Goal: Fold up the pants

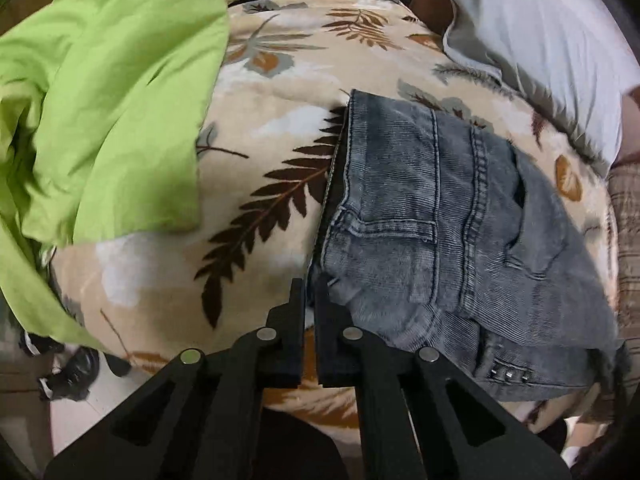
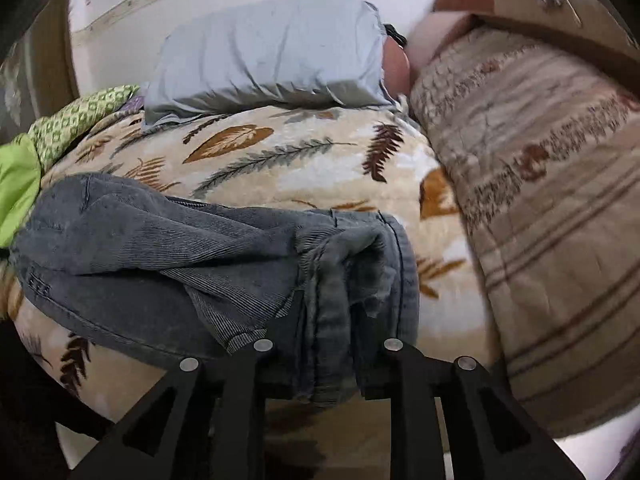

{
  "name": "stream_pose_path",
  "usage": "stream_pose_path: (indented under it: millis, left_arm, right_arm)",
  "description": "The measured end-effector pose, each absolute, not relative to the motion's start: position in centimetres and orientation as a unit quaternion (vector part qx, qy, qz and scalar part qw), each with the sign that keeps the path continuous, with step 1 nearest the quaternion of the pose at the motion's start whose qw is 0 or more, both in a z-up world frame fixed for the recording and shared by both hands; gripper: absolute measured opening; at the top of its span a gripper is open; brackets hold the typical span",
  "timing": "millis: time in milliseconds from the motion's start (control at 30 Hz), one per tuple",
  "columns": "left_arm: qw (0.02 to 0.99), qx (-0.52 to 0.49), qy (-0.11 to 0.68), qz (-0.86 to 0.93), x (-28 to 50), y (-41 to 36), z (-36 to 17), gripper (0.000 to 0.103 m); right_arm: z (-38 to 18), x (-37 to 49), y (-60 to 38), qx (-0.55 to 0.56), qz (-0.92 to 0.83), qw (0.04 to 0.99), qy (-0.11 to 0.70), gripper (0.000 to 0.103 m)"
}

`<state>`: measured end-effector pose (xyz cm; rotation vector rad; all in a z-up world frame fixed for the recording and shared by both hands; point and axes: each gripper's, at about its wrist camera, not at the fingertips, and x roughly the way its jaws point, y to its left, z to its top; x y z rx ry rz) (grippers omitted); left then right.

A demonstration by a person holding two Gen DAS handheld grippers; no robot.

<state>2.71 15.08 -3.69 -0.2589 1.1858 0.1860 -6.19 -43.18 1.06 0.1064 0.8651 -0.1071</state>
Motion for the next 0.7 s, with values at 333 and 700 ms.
stream_pose_path:
  millis: [333, 700]
  left_arm:
    - [0.798, -0.24, 0.551, -0.039, 2.1, 12.3, 0.2, 0.067]
    - [0.733, -0.294, 0.612, -0.04, 3.7, 9.2, -5.2, 0.067]
  right_arm:
    - [7.5, -10.2, -45.5, 0.22, -0.027, 0.899, 0.378, 0.071]
    - [-0.2, -5.5, -46.1, 0.527, 0.02, 0.749, 0.402, 0.073]
